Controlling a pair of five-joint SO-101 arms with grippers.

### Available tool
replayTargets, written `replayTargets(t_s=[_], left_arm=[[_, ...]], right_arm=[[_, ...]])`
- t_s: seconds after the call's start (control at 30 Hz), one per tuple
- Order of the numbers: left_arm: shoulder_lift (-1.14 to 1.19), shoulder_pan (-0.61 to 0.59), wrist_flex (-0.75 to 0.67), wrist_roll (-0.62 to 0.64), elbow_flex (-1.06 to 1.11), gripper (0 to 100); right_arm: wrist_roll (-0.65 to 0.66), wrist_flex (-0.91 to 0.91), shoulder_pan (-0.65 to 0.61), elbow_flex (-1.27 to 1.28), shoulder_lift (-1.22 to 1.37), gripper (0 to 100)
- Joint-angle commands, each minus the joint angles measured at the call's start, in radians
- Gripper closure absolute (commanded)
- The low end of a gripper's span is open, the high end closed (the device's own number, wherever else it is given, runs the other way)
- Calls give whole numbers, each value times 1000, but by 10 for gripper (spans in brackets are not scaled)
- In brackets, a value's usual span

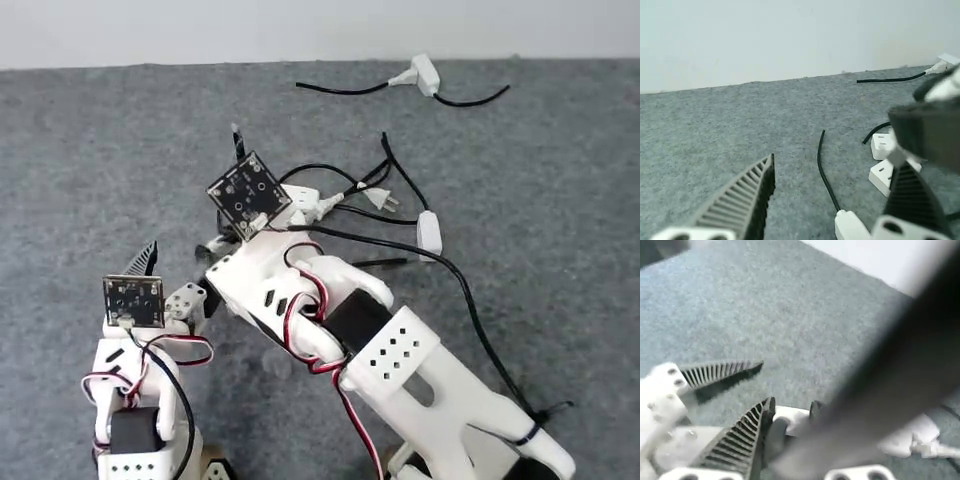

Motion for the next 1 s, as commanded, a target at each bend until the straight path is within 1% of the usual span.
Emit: replayTargets(t_s=[0.0, 0.33, 0.47, 0.97], left_arm=[[-18, 0, 2, -6, -59, 652], [-18, -2, -20, -8, -53, 652], [-18, -32, -21, -6, -53, 652], [-18, -35, -34, -5, -53, 652]], right_arm=[[14, -10, 15, 55, -41, 991], [14, -1, 15, 117, -42, 991], [14, 5, 15, 132, -42, 991], [14, -1, 13, 218, -42, 991]])
